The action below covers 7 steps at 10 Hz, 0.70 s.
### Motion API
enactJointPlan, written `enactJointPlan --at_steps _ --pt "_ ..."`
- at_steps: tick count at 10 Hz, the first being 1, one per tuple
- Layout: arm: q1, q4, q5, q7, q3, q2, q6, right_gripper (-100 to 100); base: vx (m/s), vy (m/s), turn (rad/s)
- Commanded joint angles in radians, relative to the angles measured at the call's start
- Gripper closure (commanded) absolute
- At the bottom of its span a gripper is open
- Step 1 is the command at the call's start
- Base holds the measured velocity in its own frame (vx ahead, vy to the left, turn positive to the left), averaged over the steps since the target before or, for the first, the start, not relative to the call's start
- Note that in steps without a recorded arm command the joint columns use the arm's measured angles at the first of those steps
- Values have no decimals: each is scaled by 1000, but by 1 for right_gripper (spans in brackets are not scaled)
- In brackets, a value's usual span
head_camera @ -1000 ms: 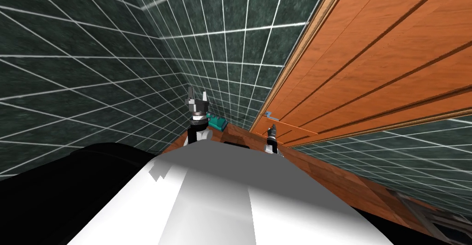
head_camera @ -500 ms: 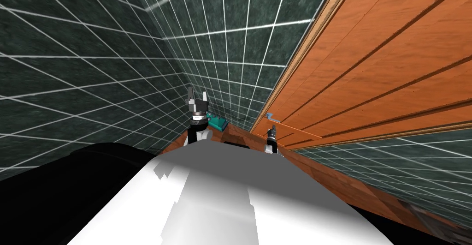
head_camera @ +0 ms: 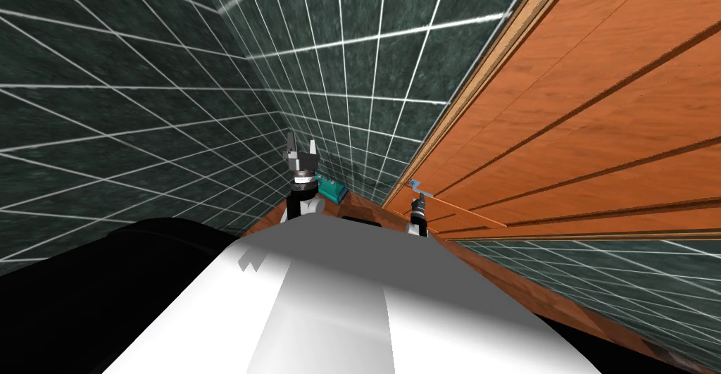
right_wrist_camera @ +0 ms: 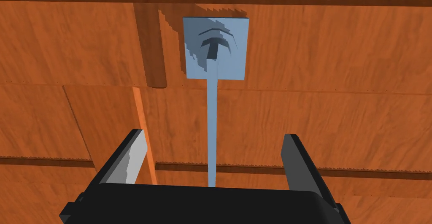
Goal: Pull the door open
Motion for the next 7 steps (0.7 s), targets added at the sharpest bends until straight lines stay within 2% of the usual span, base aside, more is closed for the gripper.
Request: enactJointPlan --at_steps 1,3,4,6,7 --pt "-1 25 -5 -14 -6 -16 -16 -100 135 -8 74" --pt "8 30 -10 -25 -13 -30 -23 -100 201 -29 99" --pt "8 30 -10 -25 -13 -30 -23 -100 123 -28 11" --pt "15 14 -10 -24 -13 -29 -13 -100 27 -10 -4" --pt "15 14 -10 -24 -13 -29 -13 100 0 0 0"
